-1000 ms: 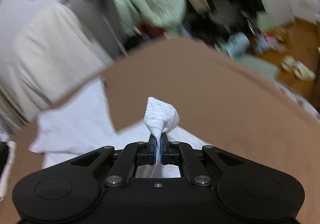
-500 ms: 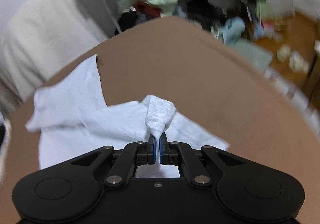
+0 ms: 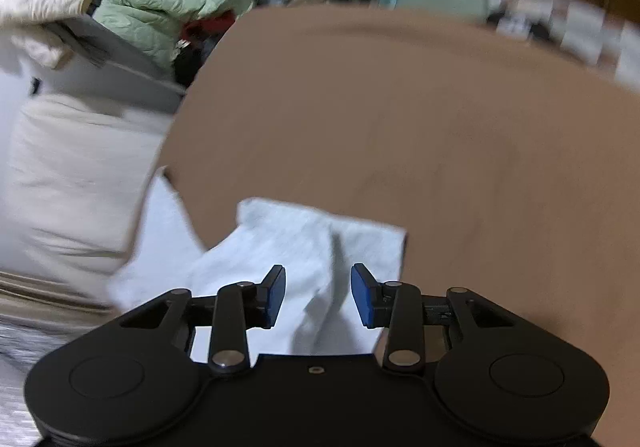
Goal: Fold clothes
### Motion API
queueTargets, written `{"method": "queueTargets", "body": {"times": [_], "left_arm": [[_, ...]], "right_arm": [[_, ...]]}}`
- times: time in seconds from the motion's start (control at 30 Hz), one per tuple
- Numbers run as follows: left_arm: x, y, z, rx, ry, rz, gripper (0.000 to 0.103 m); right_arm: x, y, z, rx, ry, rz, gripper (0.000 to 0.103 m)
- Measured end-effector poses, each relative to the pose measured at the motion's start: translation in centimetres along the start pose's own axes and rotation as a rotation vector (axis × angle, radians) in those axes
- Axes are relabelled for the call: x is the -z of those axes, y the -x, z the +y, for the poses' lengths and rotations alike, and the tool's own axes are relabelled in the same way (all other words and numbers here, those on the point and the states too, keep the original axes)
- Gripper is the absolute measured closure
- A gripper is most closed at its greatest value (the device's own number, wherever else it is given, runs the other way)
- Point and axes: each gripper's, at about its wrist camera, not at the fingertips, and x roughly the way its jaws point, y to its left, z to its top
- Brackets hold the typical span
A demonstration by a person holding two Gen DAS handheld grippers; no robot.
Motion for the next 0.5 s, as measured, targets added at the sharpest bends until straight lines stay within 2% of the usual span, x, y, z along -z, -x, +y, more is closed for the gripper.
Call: {"method": "queueTargets", "body": {"times": [0.07,0.1,0.17,0.23,0.27,0.3,0.33,0.37,0.4,0.47,0.5], "left_arm": [[-0.5,-1.9,1.1,0.084,0.139,0.039,0.048],[-0.8,-2.3,0.8,0.093,0.12,0.037,0.048],[-1.1,-3.0,-0.2,0.09,0.051,0.025,0.048],[-1.3,-3.7,-1.4,0.073,-0.026,0.034,0.048],[-1.4,-4.1,-1.9,0.062,-0.058,0.042,0.047],[-1.5,-4.5,-2.1,0.052,-0.072,0.049,0.046],[-1.8,-5.3,-2.3,0.041,-0.088,0.059,0.046],[-1.8,-5.5,-2.6,0.037,-0.108,0.066,0.046],[-1.8,-5.8,-3.0,0.033,-0.128,0.073,0.042],[-1.9,-6.1,-3.0,0.033,-0.166,0.094,0.037],[-1.9,-6.3,-3.1,0.028,-0.173,0.099,0.039]], "right_arm": [[-0.1,-0.6,-0.7,-0.073,-0.033,0.037,0.06],[-0.2,-1.0,-0.7,-0.088,-0.028,0.049,0.059],[-0.7,-2.3,0.3,-0.042,0.039,0.078,0.058],[-1.1,-4.4,0.7,0.049,0.072,0.124,0.053],[-1.3,-5.6,0.3,0.048,0.048,0.164,0.053],[-1.4,-6.8,0.0,0.007,0.022,0.211,0.053],[-1.4,-7.9,-0.4,-0.065,-0.008,0.246,0.056],[-1.4,-7.9,-0.3,-0.099,-0.02,0.232,0.079],[-1.4,-8.0,-0.3,-0.132,-0.032,0.216,0.092],[-1.4,-6.7,0.6,-0.152,0.014,0.139,0.096],[-1.4,-5.9,1.0,-0.17,0.037,0.099,0.097]]}}
